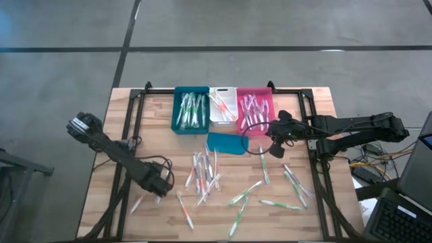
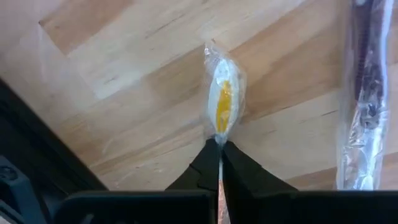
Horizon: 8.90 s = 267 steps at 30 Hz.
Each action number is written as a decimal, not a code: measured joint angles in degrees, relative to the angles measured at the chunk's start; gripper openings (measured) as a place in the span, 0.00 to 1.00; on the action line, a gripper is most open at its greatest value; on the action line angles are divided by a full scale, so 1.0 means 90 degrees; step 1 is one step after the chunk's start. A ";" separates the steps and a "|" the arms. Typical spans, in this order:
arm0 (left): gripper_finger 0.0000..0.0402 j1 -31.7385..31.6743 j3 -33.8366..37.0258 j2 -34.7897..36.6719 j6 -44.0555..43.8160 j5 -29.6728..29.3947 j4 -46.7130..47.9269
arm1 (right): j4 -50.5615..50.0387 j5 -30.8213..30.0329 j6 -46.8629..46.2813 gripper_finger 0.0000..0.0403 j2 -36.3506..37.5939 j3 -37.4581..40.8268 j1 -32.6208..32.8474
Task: Pick & Place Toothbrushes
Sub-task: Put the orange toothbrush into the white bin, then put the purple toothbrush into the pink bin
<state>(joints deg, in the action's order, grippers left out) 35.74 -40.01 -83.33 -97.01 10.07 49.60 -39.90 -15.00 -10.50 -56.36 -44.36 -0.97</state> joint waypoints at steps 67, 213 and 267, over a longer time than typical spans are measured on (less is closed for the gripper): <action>0.00 -0.3715 -0.2113 0.0075 1.0871 -0.1847 -0.7941 | 0.8587 0.1666 0.1731 0.48 -0.1821 0.1434 0.0162; 0.47 -0.2653 0.0835 0.2694 0.9767 -0.4716 -0.6350 | -0.2772 0.0047 -0.1348 0.03 -0.3311 -0.3974 0.0298; 0.47 -0.0793 -0.2890 -0.1571 1.0573 -0.2500 0.2759 | -0.0393 -0.0500 -0.0454 0.02 -0.1786 -0.1690 0.0954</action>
<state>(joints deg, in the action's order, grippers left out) 28.60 -66.02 -97.47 -1.85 -12.44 74.43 -43.44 -19.51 -14.59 -72.43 -59.57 7.62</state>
